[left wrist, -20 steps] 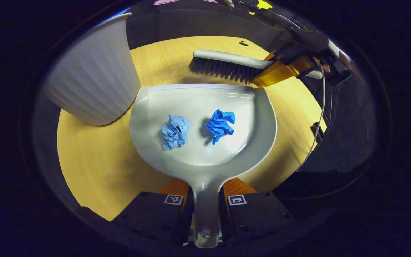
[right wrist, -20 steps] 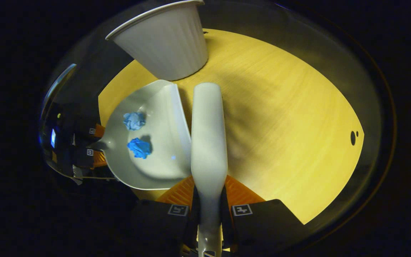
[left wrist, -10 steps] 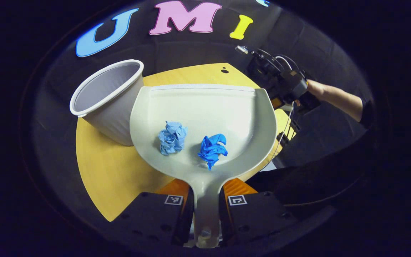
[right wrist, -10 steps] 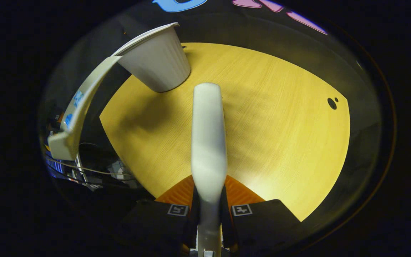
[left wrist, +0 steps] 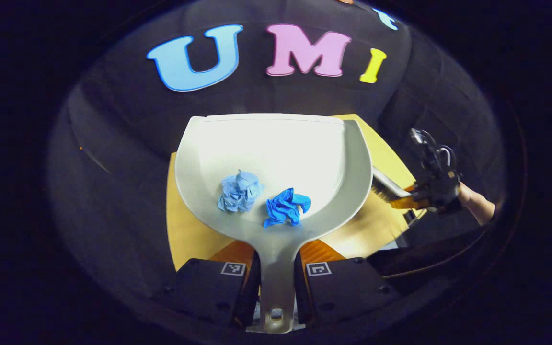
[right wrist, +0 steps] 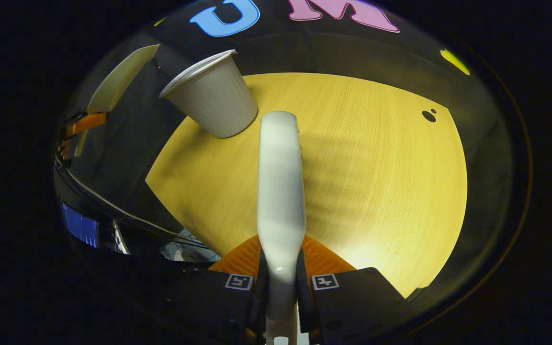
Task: Pick up the small broom and dustpan from the desktop, sweep the trash into the dustpan with the broom, and then empty the trash into the garbage bin.
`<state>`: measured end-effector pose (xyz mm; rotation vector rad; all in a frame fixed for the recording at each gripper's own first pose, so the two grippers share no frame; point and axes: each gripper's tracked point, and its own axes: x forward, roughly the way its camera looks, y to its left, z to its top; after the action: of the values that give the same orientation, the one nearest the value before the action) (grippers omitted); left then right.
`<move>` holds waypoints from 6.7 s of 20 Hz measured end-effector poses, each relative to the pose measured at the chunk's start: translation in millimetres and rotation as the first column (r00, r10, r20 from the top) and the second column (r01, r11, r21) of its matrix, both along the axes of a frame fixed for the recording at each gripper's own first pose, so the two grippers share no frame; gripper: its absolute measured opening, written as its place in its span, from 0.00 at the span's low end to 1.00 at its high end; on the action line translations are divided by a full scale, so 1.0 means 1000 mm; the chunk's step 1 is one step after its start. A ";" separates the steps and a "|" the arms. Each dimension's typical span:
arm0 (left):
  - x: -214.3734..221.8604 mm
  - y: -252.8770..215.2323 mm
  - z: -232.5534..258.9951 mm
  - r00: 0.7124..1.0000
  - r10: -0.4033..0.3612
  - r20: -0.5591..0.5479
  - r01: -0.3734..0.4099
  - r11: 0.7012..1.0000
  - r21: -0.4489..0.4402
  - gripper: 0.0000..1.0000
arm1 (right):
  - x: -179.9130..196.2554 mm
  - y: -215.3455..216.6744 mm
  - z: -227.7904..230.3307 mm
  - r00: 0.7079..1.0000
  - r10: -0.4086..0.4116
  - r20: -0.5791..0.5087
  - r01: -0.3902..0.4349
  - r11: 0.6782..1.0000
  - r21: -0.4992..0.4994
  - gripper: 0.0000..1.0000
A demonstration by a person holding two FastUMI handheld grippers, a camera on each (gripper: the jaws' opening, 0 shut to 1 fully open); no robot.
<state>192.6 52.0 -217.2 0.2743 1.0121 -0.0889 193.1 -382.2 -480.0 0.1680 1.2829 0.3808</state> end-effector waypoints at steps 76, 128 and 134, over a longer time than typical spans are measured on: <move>0.112 -0.050 -0.249 0.928 0.130 -0.350 -0.189 0.972 -0.140 0.29 | 0.019 -0.025 -0.127 0.963 -0.229 -0.144 0.214 0.971 -0.110 0.30; 0.156 -0.061 0.149 0.609 0.240 0.756 0.060 0.936 -0.346 0.81 | 0.122 -0.031 0.270 0.303 -0.307 0.902 0.402 0.899 0.170 0.97; 0.158 -0.056 0.150 0.595 0.251 0.763 0.044 0.938 -0.343 0.81 | 0.125 -0.027 0.260 0.331 -0.297 0.896 0.398 0.905 0.153 0.97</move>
<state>350.3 -3.9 -67.2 -0.0757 0.0782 -0.0153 318.2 -409.6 -220.1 0.1173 0.1112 -0.0181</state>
